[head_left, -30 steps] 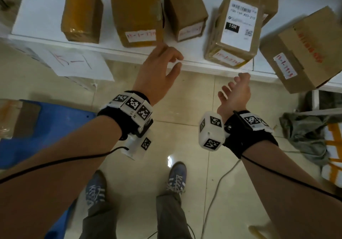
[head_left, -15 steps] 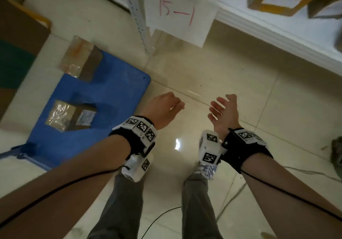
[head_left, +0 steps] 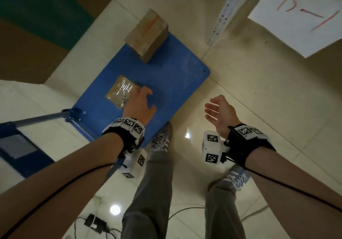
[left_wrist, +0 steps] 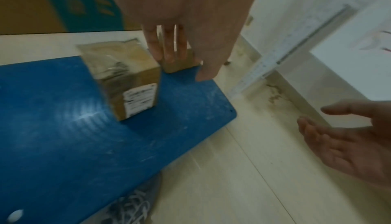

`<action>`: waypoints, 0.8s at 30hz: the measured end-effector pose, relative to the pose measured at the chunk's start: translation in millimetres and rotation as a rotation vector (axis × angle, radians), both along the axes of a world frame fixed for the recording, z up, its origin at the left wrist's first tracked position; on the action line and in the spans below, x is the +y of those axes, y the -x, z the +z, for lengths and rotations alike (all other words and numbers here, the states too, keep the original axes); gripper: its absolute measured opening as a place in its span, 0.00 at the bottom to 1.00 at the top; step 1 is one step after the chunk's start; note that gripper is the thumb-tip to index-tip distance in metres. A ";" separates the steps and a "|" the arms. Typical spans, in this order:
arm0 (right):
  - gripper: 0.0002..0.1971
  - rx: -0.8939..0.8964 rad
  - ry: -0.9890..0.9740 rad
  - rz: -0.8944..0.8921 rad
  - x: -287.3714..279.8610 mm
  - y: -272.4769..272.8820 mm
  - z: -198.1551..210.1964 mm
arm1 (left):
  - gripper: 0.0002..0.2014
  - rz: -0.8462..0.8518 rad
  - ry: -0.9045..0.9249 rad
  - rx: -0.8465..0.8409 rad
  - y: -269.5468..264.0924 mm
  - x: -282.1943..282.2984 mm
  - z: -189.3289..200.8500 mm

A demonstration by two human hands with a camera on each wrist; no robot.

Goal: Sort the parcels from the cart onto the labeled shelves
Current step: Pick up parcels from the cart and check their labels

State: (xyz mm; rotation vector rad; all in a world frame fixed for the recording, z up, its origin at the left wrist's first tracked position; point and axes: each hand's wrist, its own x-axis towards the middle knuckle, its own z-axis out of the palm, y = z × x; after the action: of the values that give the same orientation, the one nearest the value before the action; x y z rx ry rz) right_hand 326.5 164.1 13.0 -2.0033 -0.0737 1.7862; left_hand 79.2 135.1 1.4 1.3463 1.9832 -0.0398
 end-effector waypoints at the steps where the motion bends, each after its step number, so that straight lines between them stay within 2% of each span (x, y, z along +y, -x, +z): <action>1: 0.07 0.013 0.008 0.038 2.3 17.6 -4.8 | 0.26 0.062 0.011 0.028 17.3 -2.6 -5.2; 4: 0.08 0.064 0.018 0.135 10.2 62.6 -16.3 | 0.33 0.208 -0.005 0.099 58.9 -9.3 -21.5; 9: 0.14 0.146 0.028 0.320 23.2 137.8 -36.9 | 0.34 0.445 -0.057 0.073 109.3 -21.3 -47.5; 11: 0.18 0.149 0.037 0.441 28.7 161.8 -41.9 | 0.38 0.536 -0.055 0.016 122.5 -24.0 -56.5; 16: 0.22 0.153 0.004 0.612 36.5 201.6 -48.6 | 0.35 0.732 0.009 -0.153 147.0 -23.3 -83.8; 21: 0.28 0.178 -0.011 0.769 46.4 225.5 -51.8 | 0.42 0.977 0.154 -0.437 155.4 -13.7 -103.2; 24: 0.29 0.197 0.003 0.790 46.7 233.5 -59.3 | 0.38 0.958 0.224 -0.582 152.3 -9.0 -96.6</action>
State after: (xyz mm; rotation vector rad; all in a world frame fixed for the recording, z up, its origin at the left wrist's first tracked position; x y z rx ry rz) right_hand 93.0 210.7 -46.3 -1.9190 -0.9062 2.4230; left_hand -73.1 126.1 -95.2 0.1319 1.8312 0.5008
